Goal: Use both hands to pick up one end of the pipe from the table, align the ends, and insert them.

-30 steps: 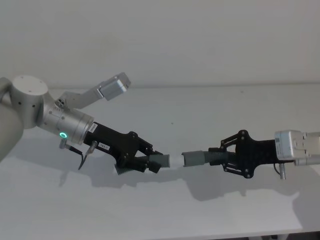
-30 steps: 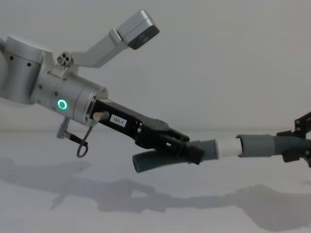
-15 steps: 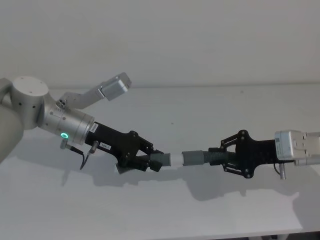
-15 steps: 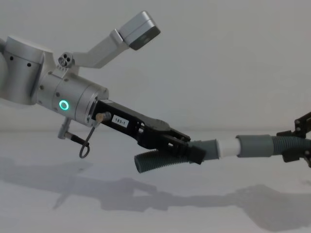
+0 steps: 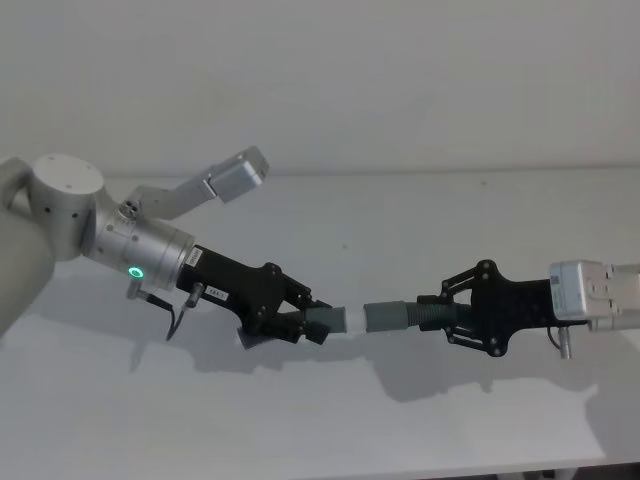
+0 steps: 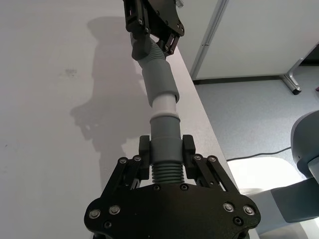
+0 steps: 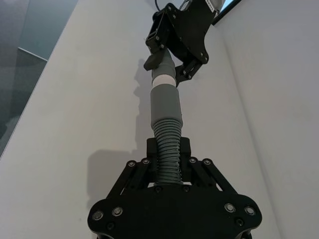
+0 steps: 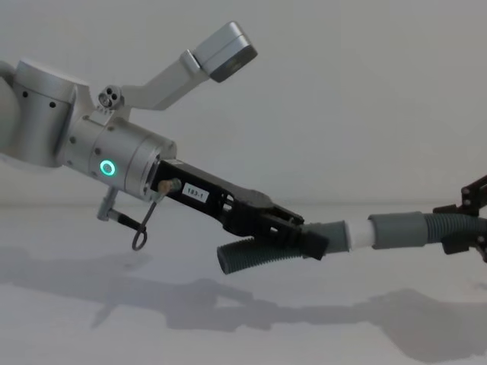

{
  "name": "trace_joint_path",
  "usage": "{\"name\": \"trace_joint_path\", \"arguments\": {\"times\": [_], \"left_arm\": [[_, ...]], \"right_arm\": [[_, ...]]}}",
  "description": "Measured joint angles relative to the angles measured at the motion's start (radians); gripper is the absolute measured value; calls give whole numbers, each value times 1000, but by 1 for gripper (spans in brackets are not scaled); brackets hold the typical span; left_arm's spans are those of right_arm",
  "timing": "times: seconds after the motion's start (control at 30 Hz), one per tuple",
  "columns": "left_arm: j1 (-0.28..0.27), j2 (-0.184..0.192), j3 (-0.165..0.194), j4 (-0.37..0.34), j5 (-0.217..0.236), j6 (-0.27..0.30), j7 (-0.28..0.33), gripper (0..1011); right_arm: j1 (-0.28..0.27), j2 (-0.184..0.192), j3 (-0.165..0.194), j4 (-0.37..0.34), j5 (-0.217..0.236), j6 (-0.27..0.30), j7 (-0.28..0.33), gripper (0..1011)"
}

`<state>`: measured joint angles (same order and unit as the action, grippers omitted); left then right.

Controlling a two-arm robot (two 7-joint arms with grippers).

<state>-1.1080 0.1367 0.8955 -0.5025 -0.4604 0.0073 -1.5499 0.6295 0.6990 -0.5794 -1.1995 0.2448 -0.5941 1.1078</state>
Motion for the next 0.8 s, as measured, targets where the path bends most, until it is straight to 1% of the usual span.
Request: {"name": "trace_joint_path", "arguments": {"times": [0.3,0.8], "left_arm": [[-8,-21,-6,34,6,-8,-1,353],[-13,-36,-14,59,10,-13,-5,353]], "right_arm": [[0,0,0,0,0,0,0,223],[0,0,0,0,0,0,0,223]]}}
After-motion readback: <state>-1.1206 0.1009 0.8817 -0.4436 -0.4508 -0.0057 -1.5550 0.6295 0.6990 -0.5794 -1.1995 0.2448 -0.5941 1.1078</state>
